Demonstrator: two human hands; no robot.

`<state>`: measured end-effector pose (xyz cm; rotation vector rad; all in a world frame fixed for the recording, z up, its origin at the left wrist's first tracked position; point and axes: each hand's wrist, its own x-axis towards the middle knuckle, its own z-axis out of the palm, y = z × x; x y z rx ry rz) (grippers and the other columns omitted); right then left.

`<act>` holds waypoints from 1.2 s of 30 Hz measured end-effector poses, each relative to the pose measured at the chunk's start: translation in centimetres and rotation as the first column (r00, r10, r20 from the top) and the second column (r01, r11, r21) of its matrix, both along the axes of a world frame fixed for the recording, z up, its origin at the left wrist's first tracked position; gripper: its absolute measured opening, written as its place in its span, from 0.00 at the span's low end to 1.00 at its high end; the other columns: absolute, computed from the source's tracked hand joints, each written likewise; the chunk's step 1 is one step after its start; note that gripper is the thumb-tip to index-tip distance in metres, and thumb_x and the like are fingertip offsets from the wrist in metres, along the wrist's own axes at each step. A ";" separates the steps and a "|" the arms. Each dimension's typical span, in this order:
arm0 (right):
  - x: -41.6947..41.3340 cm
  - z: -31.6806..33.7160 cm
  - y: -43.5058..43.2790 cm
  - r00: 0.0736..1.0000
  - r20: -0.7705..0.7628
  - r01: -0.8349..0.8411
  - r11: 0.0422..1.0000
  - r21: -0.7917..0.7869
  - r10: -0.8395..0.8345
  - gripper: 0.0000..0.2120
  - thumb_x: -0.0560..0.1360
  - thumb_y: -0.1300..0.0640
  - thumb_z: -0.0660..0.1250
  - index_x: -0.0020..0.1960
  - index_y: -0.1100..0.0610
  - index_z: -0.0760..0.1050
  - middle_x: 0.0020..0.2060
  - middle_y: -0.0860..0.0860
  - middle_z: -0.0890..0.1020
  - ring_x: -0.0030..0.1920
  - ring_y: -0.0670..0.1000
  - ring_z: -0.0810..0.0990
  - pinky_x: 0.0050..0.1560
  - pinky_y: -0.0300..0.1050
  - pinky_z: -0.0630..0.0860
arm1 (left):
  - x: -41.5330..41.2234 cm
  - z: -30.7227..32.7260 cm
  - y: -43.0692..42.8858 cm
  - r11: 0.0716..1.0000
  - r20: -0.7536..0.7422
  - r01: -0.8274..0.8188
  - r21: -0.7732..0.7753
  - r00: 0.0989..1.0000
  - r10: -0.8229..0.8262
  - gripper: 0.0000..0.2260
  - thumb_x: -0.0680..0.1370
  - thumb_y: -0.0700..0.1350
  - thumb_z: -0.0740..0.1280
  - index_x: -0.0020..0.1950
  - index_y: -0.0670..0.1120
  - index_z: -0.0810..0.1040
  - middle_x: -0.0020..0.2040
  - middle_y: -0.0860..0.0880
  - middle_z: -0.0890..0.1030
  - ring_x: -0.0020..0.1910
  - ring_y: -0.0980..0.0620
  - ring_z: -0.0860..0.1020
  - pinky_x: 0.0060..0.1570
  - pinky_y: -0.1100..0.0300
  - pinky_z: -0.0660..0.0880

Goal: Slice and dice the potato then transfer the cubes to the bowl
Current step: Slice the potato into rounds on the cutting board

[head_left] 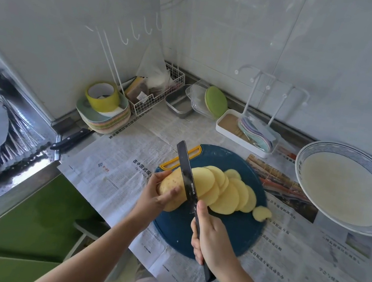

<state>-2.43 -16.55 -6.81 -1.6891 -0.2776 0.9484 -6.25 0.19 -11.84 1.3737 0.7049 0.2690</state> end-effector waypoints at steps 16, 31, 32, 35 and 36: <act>-0.1 0.2 -0.2 0.996 0.085 0.007 0.999 -0.033 -0.005 0.29 0.79 0.38 0.50 0.33 0.61 0.62 0.21 0.51 0.60 0.20 0.48 0.58 0.22 0.39 0.58 | 0.1 0.1 0.2 1.000 -0.024 0.015 0.010 1.000 -0.015 0.32 0.61 0.58 0.75 0.62 0.51 0.71 0.58 0.50 0.74 0.54 0.51 0.78 0.46 0.54 0.80; 0.0 0.0 -0.7 0.998 0.055 0.021 1.000 -0.019 -0.020 0.32 0.78 0.36 0.51 0.33 0.64 0.61 0.21 0.52 0.60 0.20 0.50 0.58 0.23 0.43 0.56 | 0.2 0.3 0.1 1.000 -0.029 0.019 0.004 0.999 -0.019 0.26 0.66 0.52 0.72 0.62 0.51 0.71 0.57 0.52 0.74 0.54 0.52 0.77 0.49 0.53 0.79; -0.1 0.1 -0.7 0.998 0.054 0.021 1.000 -0.018 -0.020 0.31 0.78 0.36 0.51 0.33 0.63 0.61 0.21 0.52 0.60 0.20 0.50 0.58 0.23 0.42 0.56 | 0.2 0.3 0.1 1.000 -0.028 0.020 0.001 0.999 -0.020 0.26 0.66 0.52 0.72 0.62 0.51 0.71 0.57 0.51 0.74 0.54 0.51 0.77 0.48 0.53 0.79; -0.2 0.2 -0.6 0.998 0.056 0.014 1.000 -0.016 -0.013 0.32 0.78 0.37 0.51 0.33 0.65 0.60 0.21 0.52 0.60 0.20 0.50 0.58 0.23 0.42 0.56 | 0.3 0.5 0.0 1.000 -0.030 0.017 0.000 0.999 -0.017 0.27 0.67 0.52 0.74 0.63 0.49 0.71 0.56 0.52 0.74 0.53 0.52 0.77 0.49 0.52 0.79; -0.1 0.2 -0.6 0.998 0.059 0.014 1.000 -0.016 -0.013 0.33 0.78 0.37 0.51 0.33 0.66 0.59 0.21 0.52 0.59 0.20 0.50 0.57 0.23 0.42 0.56 | 0.3 0.5 0.0 1.000 -0.033 0.016 0.002 0.999 -0.016 0.26 0.68 0.52 0.76 0.63 0.49 0.71 0.55 0.52 0.74 0.53 0.52 0.77 0.50 0.51 0.79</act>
